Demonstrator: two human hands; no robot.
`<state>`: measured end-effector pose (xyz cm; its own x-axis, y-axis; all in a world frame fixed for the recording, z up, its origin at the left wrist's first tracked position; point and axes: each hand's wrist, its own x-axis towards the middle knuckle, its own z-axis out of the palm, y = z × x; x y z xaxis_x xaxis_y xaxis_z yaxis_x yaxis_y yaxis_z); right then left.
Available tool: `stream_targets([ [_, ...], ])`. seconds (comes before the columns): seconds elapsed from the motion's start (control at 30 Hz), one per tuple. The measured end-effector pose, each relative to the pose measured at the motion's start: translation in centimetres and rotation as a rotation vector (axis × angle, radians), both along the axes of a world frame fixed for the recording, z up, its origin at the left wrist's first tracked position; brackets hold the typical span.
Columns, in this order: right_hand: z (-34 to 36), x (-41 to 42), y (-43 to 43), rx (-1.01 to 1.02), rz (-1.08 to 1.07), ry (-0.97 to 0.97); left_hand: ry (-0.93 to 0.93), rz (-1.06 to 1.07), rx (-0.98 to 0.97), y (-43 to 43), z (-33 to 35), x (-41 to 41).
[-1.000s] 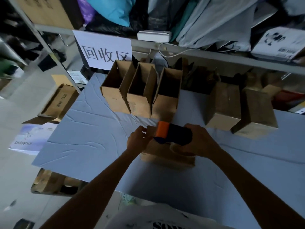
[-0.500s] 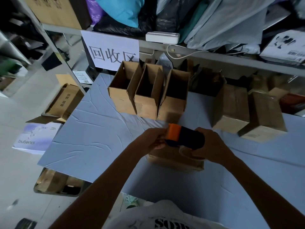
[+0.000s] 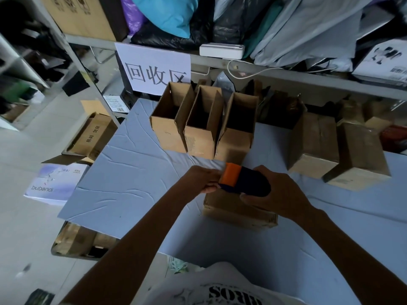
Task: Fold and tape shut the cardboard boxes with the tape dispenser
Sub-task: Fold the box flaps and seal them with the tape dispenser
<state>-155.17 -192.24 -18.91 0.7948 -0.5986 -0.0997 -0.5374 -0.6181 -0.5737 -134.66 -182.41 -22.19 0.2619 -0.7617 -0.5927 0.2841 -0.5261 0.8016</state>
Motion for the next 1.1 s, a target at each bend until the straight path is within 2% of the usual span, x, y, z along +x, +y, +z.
stream_targets([
  [0.07,0.0,0.1,0.0,-0.036,0.036,0.006,-0.013,0.025,0.009,0.1,-0.6,-0.1],
  [0.27,-0.1,0.6,-0.5,-0.067,0.078,0.047,-0.335,0.030,0.024,0.2,-1.8,-0.3],
  [0.5,0.1,0.6,-0.7,-0.091,0.103,0.134,-0.539,0.079,0.037,0.9,-2.6,0.6],
  [0.6,0.9,-0.5,-1.8,-0.156,0.079,0.195,-0.480,0.166,0.094,2.4,-3.1,4.0],
  [0.77,0.0,-0.8,-1.8,-0.186,0.049,0.231,-0.362,0.064,0.068,3.4,-3.3,5.6],
  [0.93,-0.3,-1.4,-1.8,-0.214,0.070,0.234,-0.421,0.067,0.024,3.7,-4.0,5.1],
  [1.1,-0.1,-1.9,-2.3,-0.222,0.033,0.294,-0.341,0.057,-0.006,4.1,-4.8,4.2],
])
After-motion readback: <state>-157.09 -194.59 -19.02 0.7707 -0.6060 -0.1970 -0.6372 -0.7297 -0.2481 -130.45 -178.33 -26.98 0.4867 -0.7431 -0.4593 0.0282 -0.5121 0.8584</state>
